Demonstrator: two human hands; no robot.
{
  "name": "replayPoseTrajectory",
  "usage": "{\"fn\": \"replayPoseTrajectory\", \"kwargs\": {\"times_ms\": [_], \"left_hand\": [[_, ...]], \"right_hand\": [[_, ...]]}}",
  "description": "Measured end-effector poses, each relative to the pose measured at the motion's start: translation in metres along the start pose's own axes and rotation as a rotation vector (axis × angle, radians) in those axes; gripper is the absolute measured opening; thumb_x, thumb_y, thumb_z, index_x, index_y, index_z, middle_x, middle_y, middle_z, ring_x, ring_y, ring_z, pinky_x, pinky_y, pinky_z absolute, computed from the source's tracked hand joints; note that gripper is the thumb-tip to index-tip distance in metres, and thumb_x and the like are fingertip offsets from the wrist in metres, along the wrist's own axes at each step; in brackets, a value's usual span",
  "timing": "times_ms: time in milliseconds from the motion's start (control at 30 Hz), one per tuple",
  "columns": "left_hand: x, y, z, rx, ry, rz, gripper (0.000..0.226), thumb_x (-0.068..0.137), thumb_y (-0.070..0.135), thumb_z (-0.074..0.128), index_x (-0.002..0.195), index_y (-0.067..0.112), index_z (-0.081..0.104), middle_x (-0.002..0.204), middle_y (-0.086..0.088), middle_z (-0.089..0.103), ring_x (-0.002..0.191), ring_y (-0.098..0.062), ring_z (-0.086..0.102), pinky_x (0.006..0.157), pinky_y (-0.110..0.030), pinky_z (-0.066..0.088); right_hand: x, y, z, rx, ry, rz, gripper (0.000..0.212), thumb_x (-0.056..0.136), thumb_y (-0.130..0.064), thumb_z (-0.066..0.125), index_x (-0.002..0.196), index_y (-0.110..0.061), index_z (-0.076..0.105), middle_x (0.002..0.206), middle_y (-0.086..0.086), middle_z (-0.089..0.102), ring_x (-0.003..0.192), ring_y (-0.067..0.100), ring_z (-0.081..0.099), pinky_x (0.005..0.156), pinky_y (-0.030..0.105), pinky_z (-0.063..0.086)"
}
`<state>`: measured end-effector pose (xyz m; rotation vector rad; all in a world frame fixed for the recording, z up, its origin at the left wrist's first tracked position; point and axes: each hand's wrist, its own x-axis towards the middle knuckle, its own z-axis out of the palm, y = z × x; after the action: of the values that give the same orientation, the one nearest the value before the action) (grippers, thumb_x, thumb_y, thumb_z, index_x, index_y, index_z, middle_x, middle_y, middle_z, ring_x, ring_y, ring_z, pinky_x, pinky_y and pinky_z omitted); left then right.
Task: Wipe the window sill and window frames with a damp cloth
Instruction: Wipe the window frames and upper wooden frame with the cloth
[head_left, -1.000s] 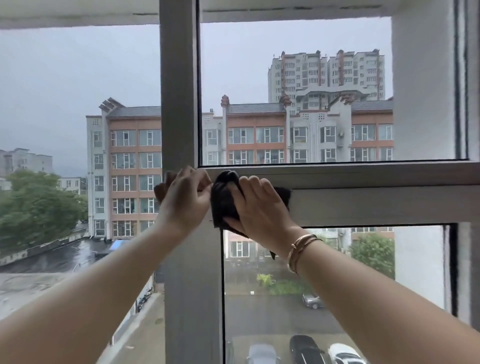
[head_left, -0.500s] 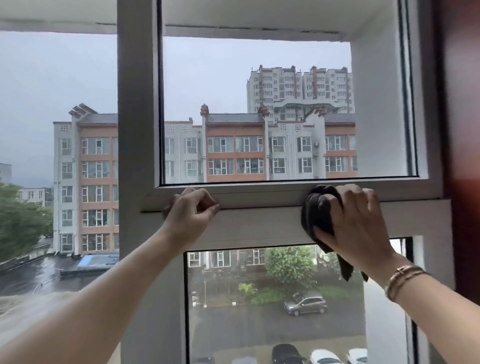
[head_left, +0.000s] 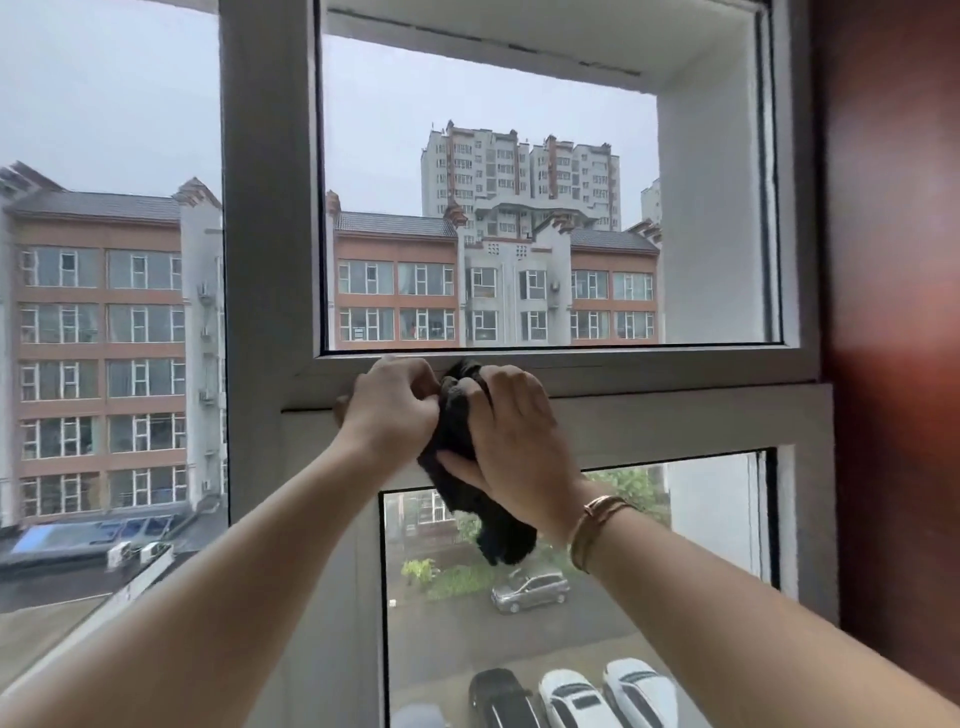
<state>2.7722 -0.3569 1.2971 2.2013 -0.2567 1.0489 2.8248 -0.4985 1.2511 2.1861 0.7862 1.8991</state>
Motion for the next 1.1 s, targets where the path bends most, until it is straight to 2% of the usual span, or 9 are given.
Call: {"fn": "replayPoseTrajectory", "kwargs": {"times_ms": [133, 300, 400, 467, 533, 733, 900, 967, 1100], "left_hand": [[-0.002, 0.005, -0.008, -0.038, -0.078, -0.031, 0.013, 0.083, 0.011, 0.058, 0.074, 0.017, 0.065, 0.08, -0.003, 0.065, 0.087, -0.025, 0.062, 0.084, -0.038, 0.05], [-0.004, 0.009, -0.008, -0.02, -0.116, -0.03, 0.008, 0.083, 0.016, 0.061, 0.077, 0.013, 0.065, 0.078, -0.002, 0.064, 0.08, -0.021, 0.057, 0.075, -0.033, 0.044], [-0.006, 0.006, 0.0, 0.069, -0.032, 0.009, 0.011, 0.084, 0.021, 0.066, 0.073, 0.021, 0.064, 0.076, 0.002, 0.065, 0.082, -0.021, 0.06, 0.08, -0.035, 0.048], [-0.008, 0.007, 0.009, 0.15, 0.063, 0.061, 0.016, 0.082, 0.027, 0.068, 0.068, 0.029, 0.061, 0.076, 0.005, 0.066, 0.085, -0.024, 0.061, 0.083, -0.043, 0.05], [-0.013, 0.014, 0.021, 0.167, 0.104, 0.095, 0.014, 0.081, 0.03, 0.069, 0.069, 0.033, 0.061, 0.077, 0.008, 0.065, 0.085, -0.025, 0.061, 0.083, -0.046, 0.051], [-0.007, 0.066, 0.083, 0.138, 0.121, 0.171, 0.004, 0.082, 0.031, 0.07, 0.078, 0.032, 0.069, 0.08, 0.014, 0.069, 0.087, -0.016, 0.064, 0.086, -0.042, 0.051], [0.004, 0.092, 0.126, 0.146, 0.119, 0.21, 0.016, 0.079, 0.032, 0.074, 0.067, 0.026, 0.065, 0.072, 0.01, 0.064, 0.077, -0.019, 0.062, 0.076, -0.039, 0.052], [0.005, 0.096, 0.132, 0.174, 0.156, 0.191, 0.021, 0.078, 0.034, 0.075, 0.064, 0.025, 0.063, 0.07, 0.009, 0.064, 0.076, -0.018, 0.061, 0.079, -0.038, 0.049], [0.002, 0.104, 0.134, 0.214, 0.197, 0.128, 0.022, 0.076, 0.041, 0.074, 0.065, 0.025, 0.064, 0.071, 0.012, 0.067, 0.082, -0.014, 0.061, 0.08, -0.033, 0.031]], "right_hand": [[-0.001, 0.006, 0.0, -0.026, 0.005, -0.048, 0.061, 0.085, -0.056, 0.041, 0.116, -0.005, 0.043, 0.111, 0.016, 0.052, 0.102, 0.03, 0.043, 0.093, 0.04, 0.036], [-0.002, 0.017, 0.006, 0.024, 0.049, -0.106, 0.06, 0.083, -0.056, 0.047, 0.115, -0.005, 0.044, 0.11, 0.014, 0.053, 0.1, 0.029, 0.042, 0.091, 0.04, 0.036], [-0.008, 0.033, 0.008, 0.044, 0.071, -0.144, 0.062, 0.084, -0.056, 0.045, 0.118, -0.004, 0.044, 0.112, 0.015, 0.054, 0.101, 0.029, 0.042, 0.091, 0.04, 0.036], [-0.016, 0.05, 0.01, 0.033, 0.076, -0.167, 0.064, 0.084, -0.056, 0.044, 0.12, -0.004, 0.042, 0.114, 0.015, 0.052, 0.102, 0.029, 0.042, 0.092, 0.041, 0.035], [-0.028, 0.073, 0.011, 0.014, 0.072, -0.172, 0.065, 0.085, -0.056, 0.044, 0.122, -0.004, 0.041, 0.117, 0.015, 0.047, 0.103, 0.029, 0.042, 0.093, 0.041, 0.035], [-0.079, 0.177, 0.01, -0.041, 0.016, -0.142, 0.065, 0.084, -0.054, 0.043, 0.123, -0.002, 0.041, 0.119, 0.012, 0.038, 0.106, 0.03, 0.042, 0.098, 0.041, 0.033], [-0.123, 0.263, 0.011, -0.074, -0.054, -0.033, 0.065, 0.08, -0.048, 0.047, 0.124, -0.001, 0.04, 0.12, 0.015, 0.038, 0.109, 0.035, 0.042, 0.1, 0.044, 0.033], [-0.132, 0.284, 0.011, -0.066, -0.084, -0.02, 0.067, 0.078, -0.046, 0.049, 0.124, 0.001, 0.039, 0.12, 0.015, 0.037, 0.109, 0.037, 0.043, 0.099, 0.046, 0.034], [-0.129, 0.284, 0.01, -0.07, -0.084, -0.056, 0.069, 0.075, -0.047, 0.056, 0.119, 0.003, 0.041, 0.116, 0.015, 0.037, 0.105, 0.035, 0.042, 0.098, 0.044, 0.033]]}}
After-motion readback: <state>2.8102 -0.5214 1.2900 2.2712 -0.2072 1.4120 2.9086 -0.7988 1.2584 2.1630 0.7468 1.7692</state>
